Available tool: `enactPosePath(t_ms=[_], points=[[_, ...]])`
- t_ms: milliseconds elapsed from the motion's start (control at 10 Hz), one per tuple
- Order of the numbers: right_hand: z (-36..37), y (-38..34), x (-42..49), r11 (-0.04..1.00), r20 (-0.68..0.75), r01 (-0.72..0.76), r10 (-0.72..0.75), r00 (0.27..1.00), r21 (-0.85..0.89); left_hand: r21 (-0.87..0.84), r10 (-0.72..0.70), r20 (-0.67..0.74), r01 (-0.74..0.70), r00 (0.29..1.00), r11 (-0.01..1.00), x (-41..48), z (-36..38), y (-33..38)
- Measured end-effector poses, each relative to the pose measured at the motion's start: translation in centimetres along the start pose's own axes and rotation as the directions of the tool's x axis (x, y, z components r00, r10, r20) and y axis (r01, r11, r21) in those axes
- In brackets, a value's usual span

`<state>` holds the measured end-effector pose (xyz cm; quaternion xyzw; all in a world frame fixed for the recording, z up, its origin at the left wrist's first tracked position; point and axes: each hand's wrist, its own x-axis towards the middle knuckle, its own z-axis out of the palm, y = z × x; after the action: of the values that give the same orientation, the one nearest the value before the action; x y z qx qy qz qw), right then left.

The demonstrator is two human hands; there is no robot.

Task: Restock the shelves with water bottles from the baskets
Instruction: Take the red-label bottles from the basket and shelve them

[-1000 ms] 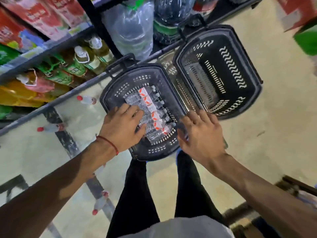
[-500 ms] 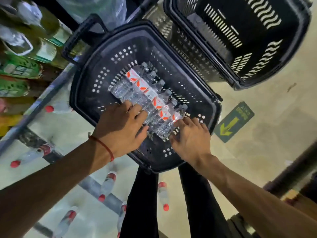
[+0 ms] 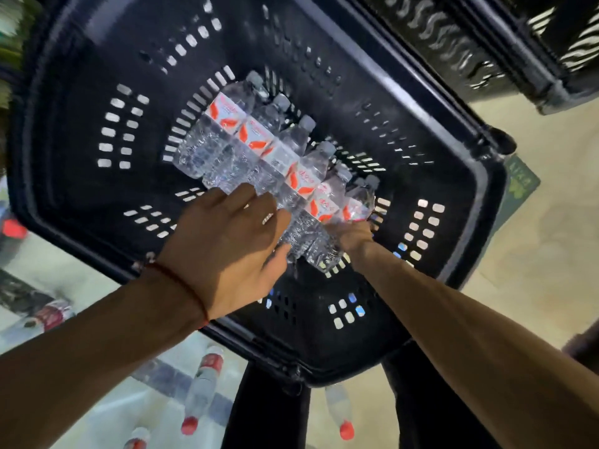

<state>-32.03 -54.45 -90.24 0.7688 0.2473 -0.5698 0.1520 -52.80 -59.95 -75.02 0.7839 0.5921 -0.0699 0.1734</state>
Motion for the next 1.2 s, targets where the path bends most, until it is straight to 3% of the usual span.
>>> enactPosePath(t_ms=[200,300,400,500,600,700,800,900,1100,1200], points=[[0.0,0.6,0.9,0.996,0.028,0.044,-0.042,0.999,-0.082,-0.042,-0.048,-0.003,0.048,0.999,0.998,1.3,0.3,0.0],[-0.2,0.4,-0.1,0.815,0.099,0.186,-0.157,0.983,-0.549,-0.068,-0.057,-0.033,0.054,0.998,0.996,1.2,-0.1,0.0],[-0.8,-0.6,-1.5,0.936,0.053,-0.016,0.037,0.998,-0.352,-0.084,-0.073,-0.06,0.068,0.996,0.994,0.8,-0.8,-0.2],[-1.3,2.1,0.1,0.998,-0.045,0.06,-0.058,0.997,0.036,-0.106,-0.088,-0.048,0.082,0.995,0.991,0.1,-1.4,-0.3],[-2.9,1.6,-4.7,0.979,0.034,0.171,-0.175,0.984,0.109,-0.127,-0.157,0.022,0.158,0.987,0.979,-0.7,-1.9,-0.5],[-4.8,0.6,-8.0,0.921,0.111,0.378,-0.387,0.915,0.099,-0.189,-0.254,0.076,0.264,0.964,0.946,-1.0,-2.2,-0.6],[-6.5,-1.6,-11.4,0.805,0.157,0.562,-0.54,0.827,-0.192,-0.282,-0.391,0.27,0.461,0.88,0.841,-0.4,-2.1,-0.2],[-8.3,-3.6,-14.0,0.629,0.179,0.631,-0.629,0.756,-0.454,-0.402,-0.452,0.483,0.649,0.749,0.646,0.8,0.1,0.4],[-10.5,-5.1,-13.6,0.626,0.171,0.602,-0.609,0.774,-0.495,-0.476,-0.478,0.553,0.73,0.682,0.49,6.3,8.8,1.7],[-11.1,-5.2,-12.5,0.624,0.185,0.612,-0.611,0.77,-0.486,-0.451,-0.506,0.551,0.747,0.663,0.488,8.4,13.0,2.3]])
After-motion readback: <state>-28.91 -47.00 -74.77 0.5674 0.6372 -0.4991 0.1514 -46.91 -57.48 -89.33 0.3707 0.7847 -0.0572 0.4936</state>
